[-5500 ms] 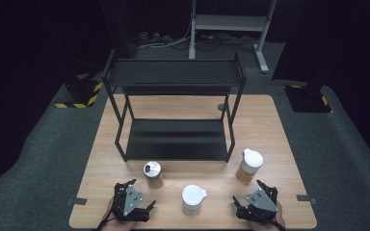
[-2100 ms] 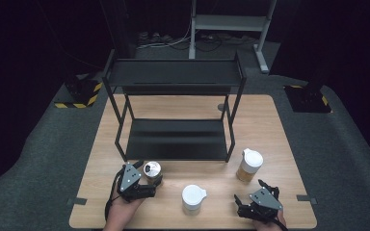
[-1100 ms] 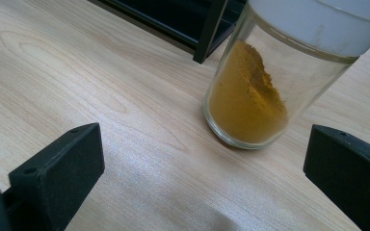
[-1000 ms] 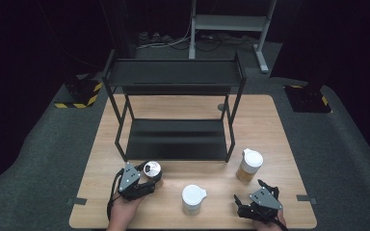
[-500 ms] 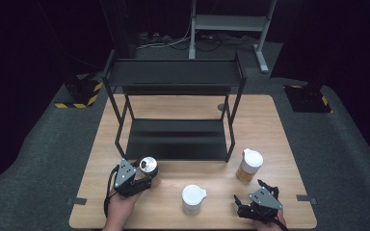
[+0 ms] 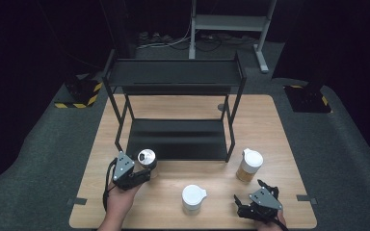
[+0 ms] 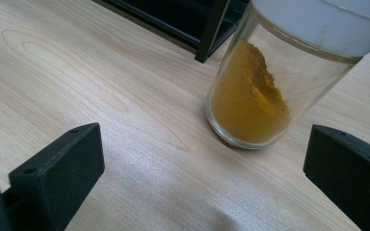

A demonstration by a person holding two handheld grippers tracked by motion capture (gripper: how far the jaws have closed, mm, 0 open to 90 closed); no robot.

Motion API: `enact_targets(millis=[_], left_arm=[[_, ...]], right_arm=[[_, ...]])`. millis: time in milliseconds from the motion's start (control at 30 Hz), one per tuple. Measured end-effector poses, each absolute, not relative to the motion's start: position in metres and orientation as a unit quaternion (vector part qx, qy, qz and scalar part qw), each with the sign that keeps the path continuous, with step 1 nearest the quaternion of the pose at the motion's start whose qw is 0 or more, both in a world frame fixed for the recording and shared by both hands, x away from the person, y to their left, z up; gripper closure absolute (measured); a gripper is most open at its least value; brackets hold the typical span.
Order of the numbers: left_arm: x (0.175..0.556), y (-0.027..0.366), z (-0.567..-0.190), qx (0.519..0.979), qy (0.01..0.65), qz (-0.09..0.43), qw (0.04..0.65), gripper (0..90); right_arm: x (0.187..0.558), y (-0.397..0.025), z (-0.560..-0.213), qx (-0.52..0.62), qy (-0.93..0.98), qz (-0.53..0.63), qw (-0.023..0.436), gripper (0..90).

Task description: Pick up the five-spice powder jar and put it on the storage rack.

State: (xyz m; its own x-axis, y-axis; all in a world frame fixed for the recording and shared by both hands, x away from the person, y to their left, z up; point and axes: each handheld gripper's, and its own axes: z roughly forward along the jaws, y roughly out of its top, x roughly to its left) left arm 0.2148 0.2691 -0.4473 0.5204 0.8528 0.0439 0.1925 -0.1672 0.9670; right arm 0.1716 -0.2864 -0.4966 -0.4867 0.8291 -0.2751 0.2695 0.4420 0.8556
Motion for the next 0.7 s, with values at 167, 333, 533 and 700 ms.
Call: enact_targets(millis=[167,333,533,700], left_arm=[[0.219,0.269,-0.442,0.69,0.38,0.321,0.526,35.0],[0.222,0.267,-0.439,0.689,0.381,0.326,0.523,35.0],[0.228,0.266,-0.436,0.684,0.387,0.33,0.523,35.0],[0.233,0.264,-0.437,0.679,0.394,0.33,0.523,35.0]], right_arm=[[0.172,-0.287,-0.497,0.357,0.769,0.39,0.359,0.0],[0.172,-0.287,-0.497,0.358,0.769,0.391,0.358,0.0],[0.172,-0.287,-0.497,0.358,0.768,0.391,0.358,0.0],[0.172,-0.287,-0.497,0.358,0.768,0.391,0.358,0.0]])
